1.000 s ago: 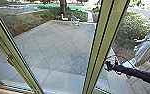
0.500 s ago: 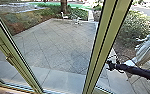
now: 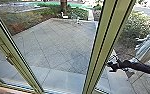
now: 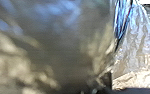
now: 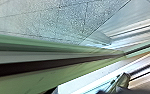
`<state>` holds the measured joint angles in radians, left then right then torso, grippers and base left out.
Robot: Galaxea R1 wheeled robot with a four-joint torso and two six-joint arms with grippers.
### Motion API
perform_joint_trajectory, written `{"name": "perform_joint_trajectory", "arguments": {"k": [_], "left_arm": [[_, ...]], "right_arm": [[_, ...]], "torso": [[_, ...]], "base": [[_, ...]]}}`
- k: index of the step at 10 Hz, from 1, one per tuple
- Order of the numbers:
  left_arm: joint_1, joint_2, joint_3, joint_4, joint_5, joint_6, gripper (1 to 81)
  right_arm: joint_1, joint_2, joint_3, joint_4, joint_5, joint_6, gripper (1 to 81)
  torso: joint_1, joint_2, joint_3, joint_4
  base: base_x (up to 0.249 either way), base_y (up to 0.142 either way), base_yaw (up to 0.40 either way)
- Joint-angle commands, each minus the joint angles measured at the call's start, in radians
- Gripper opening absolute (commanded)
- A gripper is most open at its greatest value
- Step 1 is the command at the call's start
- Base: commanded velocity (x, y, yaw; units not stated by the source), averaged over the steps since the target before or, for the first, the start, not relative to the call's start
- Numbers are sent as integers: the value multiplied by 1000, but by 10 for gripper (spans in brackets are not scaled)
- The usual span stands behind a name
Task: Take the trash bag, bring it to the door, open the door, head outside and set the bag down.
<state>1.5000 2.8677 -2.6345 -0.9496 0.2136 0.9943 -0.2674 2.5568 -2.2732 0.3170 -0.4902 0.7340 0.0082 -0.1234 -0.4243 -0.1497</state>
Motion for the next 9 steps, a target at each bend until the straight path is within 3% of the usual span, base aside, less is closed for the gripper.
{"name": "perform_joint_trajectory", "arguments": {"k": [1,6,9], "left_arm": [[6,-4,2,-1,115,7,10],[6,1,2,-3,113,8,10],[7,7,2,0,113,9,10]], "right_arm": [[236,-70,-141,-119,71,39,811],[322,-73,-141,-182,32,39,811],[371,-123,-115,-217,9,33,811]], "torso": [[0,0,0,0],[-1,0,-2,0],[0,1,-2,0]], "base": [[0,0,0],[0,0,0],[0,0,0]]}}
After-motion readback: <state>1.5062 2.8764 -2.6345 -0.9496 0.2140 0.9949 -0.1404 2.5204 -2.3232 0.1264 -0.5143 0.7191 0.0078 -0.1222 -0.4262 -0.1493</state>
